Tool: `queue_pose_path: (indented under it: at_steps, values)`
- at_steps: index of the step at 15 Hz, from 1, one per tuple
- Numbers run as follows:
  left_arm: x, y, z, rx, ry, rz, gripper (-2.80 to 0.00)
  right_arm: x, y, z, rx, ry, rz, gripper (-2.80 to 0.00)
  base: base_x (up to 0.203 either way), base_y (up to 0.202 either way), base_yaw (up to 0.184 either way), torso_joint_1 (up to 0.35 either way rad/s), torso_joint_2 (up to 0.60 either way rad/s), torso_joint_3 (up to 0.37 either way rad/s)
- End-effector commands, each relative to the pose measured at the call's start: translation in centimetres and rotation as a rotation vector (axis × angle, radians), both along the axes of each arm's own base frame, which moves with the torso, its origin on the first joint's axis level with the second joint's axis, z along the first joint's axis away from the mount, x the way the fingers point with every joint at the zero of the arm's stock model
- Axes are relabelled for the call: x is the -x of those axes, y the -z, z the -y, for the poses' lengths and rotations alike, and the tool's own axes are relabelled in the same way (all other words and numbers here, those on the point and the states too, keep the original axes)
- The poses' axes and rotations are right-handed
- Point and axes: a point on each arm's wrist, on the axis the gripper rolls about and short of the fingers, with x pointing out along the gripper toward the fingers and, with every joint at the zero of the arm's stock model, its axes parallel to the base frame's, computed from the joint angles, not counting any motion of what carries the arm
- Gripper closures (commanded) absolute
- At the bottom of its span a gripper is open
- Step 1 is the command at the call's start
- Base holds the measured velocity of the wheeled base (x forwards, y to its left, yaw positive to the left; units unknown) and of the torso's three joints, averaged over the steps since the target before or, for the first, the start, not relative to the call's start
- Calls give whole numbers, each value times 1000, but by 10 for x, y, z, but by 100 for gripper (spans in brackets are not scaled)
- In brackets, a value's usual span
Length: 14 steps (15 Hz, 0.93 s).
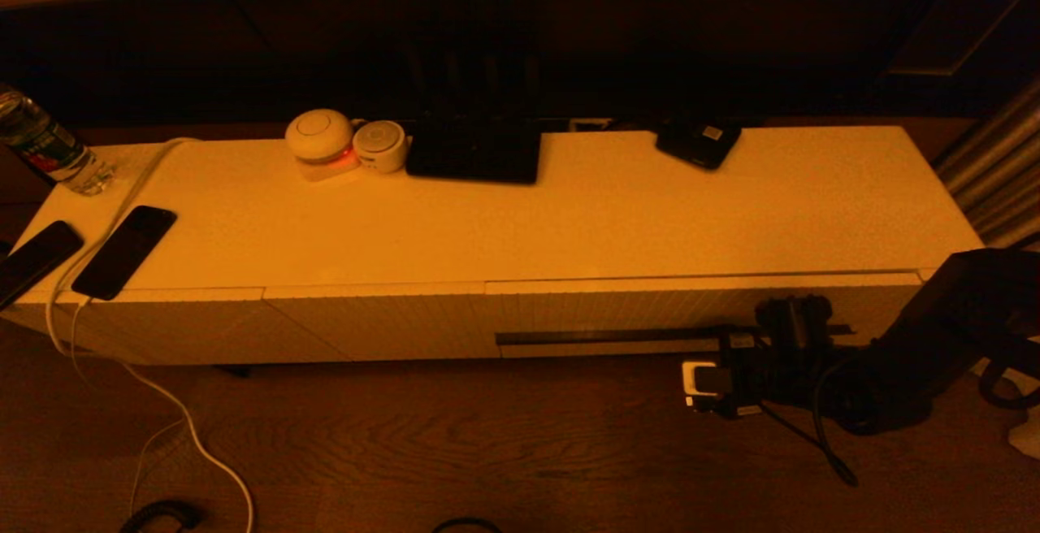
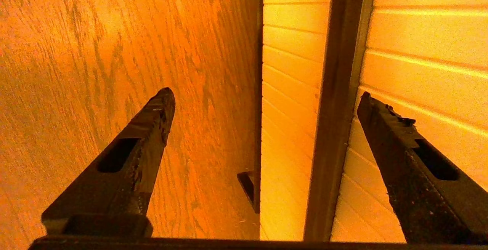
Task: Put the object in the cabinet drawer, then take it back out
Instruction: Open the drawer
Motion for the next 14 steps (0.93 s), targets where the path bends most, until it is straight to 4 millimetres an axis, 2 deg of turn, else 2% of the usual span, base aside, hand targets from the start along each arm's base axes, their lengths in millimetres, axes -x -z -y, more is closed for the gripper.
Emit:
queue_pose_path:
  at_steps: [1,14]
  values:
    - [0,0,0,0,-1,0,0,-3,6,0,7,-5,-2,-280,0,0,0,0,0,0]
    - [0,0,0,0,-1,0,0,-23,4,6,1,18,41,-280,0,0,0,0,0,0]
